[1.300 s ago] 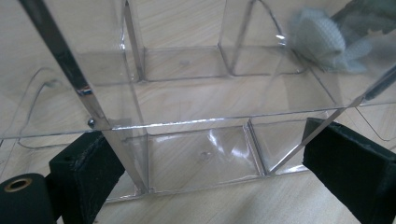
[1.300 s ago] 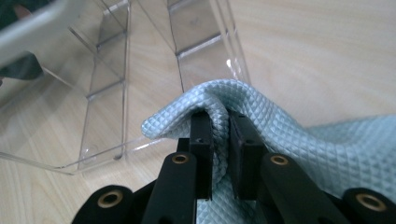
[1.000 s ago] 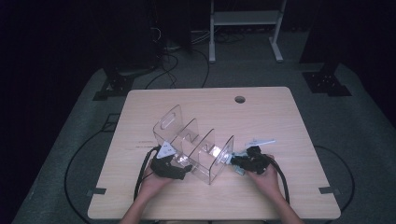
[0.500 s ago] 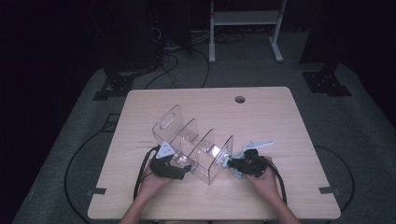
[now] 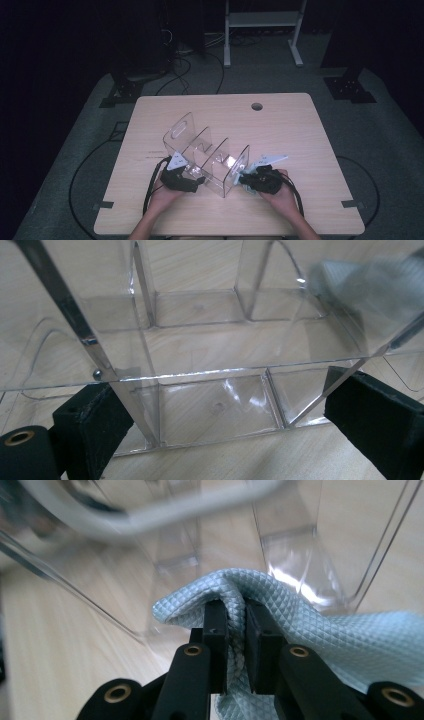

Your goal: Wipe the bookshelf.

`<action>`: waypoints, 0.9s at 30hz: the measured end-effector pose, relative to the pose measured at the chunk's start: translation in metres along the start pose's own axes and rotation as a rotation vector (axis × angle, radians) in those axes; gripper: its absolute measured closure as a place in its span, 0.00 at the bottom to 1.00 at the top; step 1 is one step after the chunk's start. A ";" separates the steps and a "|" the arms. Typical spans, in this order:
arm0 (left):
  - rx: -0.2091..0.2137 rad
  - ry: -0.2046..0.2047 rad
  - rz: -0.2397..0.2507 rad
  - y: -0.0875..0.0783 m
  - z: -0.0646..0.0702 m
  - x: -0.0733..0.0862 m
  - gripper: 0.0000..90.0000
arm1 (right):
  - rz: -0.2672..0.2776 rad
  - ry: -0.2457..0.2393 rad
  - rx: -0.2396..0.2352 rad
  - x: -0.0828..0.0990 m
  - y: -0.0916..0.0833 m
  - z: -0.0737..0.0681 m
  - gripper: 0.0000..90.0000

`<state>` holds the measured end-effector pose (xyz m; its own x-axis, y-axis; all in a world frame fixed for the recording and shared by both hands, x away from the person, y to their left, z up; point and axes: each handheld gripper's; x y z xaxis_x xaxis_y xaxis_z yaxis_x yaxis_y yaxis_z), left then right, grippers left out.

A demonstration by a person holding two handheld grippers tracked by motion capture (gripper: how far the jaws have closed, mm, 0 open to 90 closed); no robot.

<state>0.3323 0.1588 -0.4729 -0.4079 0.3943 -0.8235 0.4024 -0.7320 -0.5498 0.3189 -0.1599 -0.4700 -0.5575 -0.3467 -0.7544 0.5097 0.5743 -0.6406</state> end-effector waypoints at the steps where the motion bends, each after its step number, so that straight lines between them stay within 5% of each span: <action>1: 0.000 -0.001 0.000 0.000 0.000 0.000 0.07 | 0.035 0.001 -0.013 -0.003 -0.007 -0.002 0.89; 4: 0.000 0.000 0.001 0.000 0.000 0.000 0.07 | 0.074 0.003 -0.051 -0.005 -0.015 -0.008 0.89; 7: -0.001 0.001 0.002 0.000 0.000 0.000 0.07 | 0.007 -0.024 -0.053 0.002 -0.001 -0.011 0.89; 12: -0.002 -0.001 0.002 0.000 -0.001 0.000 0.07 | -0.077 0.002 -0.060 0.008 0.012 -0.009 0.89; 14: 0.000 -0.001 0.001 -0.001 -0.001 0.000 0.07 | -0.038 -0.020 -0.042 0.005 0.006 -0.014 0.90; 18: 0.000 -0.001 0.001 -0.001 -0.001 0.000 0.07 | 0.065 -0.038 -0.081 -0.005 -0.016 -0.025 0.90; 21: -0.002 -0.001 0.006 0.000 -0.001 0.000 0.07 | 0.034 -0.059 -0.084 0.000 -0.009 -0.029 0.90; 24: -0.001 -0.001 0.003 -0.001 -0.002 0.000 0.07 | -0.054 -0.072 -0.085 0.010 0.009 -0.031 0.90; 27: -0.001 -0.002 0.003 -0.001 -0.002 0.000 0.07 | -0.053 -0.083 -0.073 0.008 0.006 -0.035 0.90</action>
<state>0.3336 0.1602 -0.4726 -0.4084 0.3906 -0.8250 0.4044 -0.7328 -0.5472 0.2949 -0.1333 -0.4752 -0.5247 -0.4369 -0.7307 0.4300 0.6047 -0.6703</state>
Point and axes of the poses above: each handheld gripper's, and its own axes: y roughly forward along the jaws, x roughly out of its underside, z roughly to its right, and after that the axes turned 10 degrees about x, right-handed
